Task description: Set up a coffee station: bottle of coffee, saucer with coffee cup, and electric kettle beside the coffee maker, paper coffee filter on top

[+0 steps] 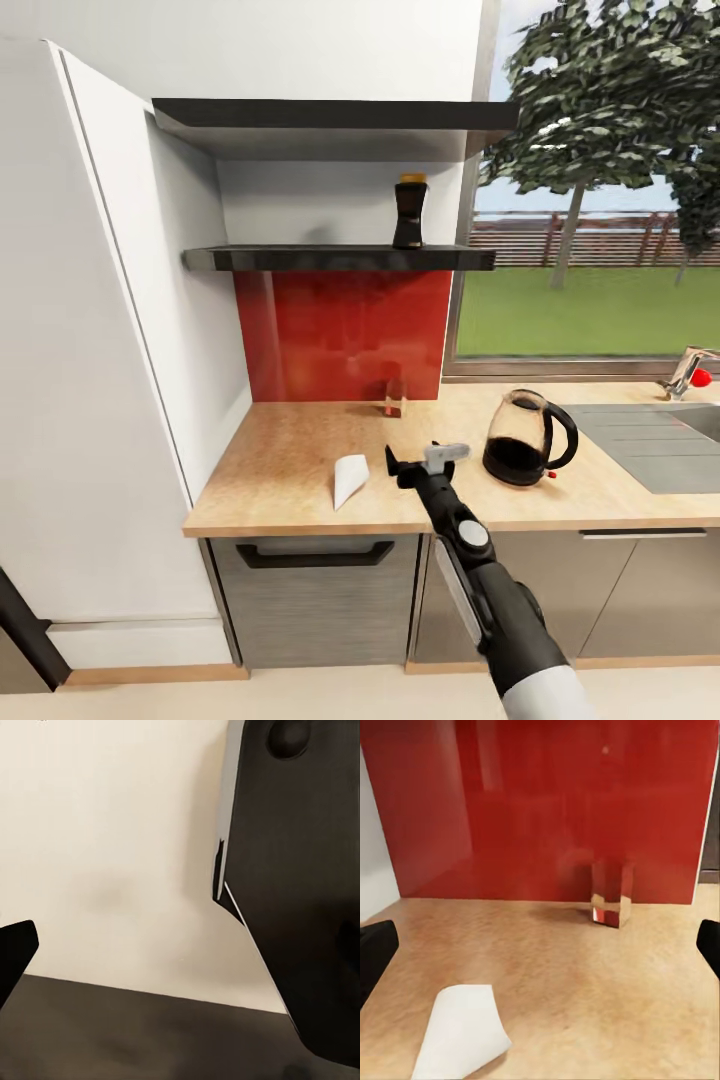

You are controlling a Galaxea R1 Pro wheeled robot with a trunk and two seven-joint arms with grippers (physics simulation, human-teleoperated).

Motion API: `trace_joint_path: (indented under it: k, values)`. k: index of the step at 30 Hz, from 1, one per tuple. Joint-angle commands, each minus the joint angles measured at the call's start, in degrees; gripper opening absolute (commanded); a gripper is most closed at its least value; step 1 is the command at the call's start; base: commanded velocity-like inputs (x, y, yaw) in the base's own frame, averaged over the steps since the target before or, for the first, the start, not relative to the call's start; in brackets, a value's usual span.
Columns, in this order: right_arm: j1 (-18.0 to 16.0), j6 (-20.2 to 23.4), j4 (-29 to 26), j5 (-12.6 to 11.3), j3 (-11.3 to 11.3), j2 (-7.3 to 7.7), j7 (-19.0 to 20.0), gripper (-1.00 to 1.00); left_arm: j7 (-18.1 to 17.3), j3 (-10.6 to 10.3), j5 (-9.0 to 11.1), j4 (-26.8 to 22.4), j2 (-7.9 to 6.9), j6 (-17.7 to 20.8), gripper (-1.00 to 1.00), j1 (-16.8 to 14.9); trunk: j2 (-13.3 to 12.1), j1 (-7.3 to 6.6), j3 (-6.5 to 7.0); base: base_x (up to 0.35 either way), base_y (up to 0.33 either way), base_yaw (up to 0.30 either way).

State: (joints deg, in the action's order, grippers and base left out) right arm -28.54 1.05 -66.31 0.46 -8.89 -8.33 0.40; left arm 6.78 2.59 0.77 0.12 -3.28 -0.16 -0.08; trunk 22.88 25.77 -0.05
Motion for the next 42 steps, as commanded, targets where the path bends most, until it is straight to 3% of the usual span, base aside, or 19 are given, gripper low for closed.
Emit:
trace_joint_path:
  k: [1, 3, 4, 6, 27, 30, 35, 42]
  values:
    - [-0.6, 1.0, 0.0, 0.0, 0.0, -0.01, 0.1, 1.0, 0.1, 0.2, 0.0, 0.0, 0.01, 0.0, 1.0, 0.0, 0.0, 0.02, -0.02, 0.0, 0.0, 0.0]
    - [-2.5, 6.2, 0.0, 0.1, -0.2, -0.02, 0.4, 1.0, 0.1, -0.1, -0.2, 0.0, -0.01, 0.0, 1.0, 0.0, 0.0, 0.02, -0.02, 0.0, 0.0, 0.0]
    - [-4.0, 13.8, -0.6, 0.0, -2.8, 0.17, 0.5, 1.0, 0.3, -0.3, -0.4, 0.0, -0.11, 0.6, 1.0, 0.0, 0.0, 0.02, -0.02, 0.024, -0.008, 0.0]
    - [-4.3, 15.7, -1.1, 0.0, -4.1, 0.36, 0.5, 1.0, 0.5, -0.3, -0.3, 0.0, -0.23, 0.8, 1.0, 0.0, 0.0, 0.02, -0.02, 0.115, -0.074, 0.0]
    - [-4.5, 17.1, -0.3, -0.1, -5.2, 1.54, 0.6, 1.0, 1.4, 0.2, 0.0, 0.8, -0.88, 0.9, 1.0, 0.1, 0.0, 0.02, -0.02, 0.251, -0.186, 0.0]
    - [-4.5, 17.2, 0.4, -0.1, -5.2, 1.49, 3.3, 1.0, 1.4, 0.2, 0.0, 0.8, -0.92, 1.0, 1.0, 0.2, 0.0, 0.02, -0.02, 0.314, -0.069, 0.0]
    - [-4.5, 17.3, 2.0, 0.1, -5.2, 1.48, 13.1, 1.0, 1.0, -0.1, -0.2, 0.8, -0.84, 1.0, 1.0, 0.3, 0.0, 0.02, -0.02, 0.154, -0.017, 0.0]
    - [-4.5, 17.5, 2.5, 0.2, -5.2, 1.56, 16.8, 1.0, 0.5, -0.5, -0.4, 0.8, -1.38, 1.0, 1.0, 0.3, 0.0, 0.02, -0.02, 0.019, -0.002, 0.0]
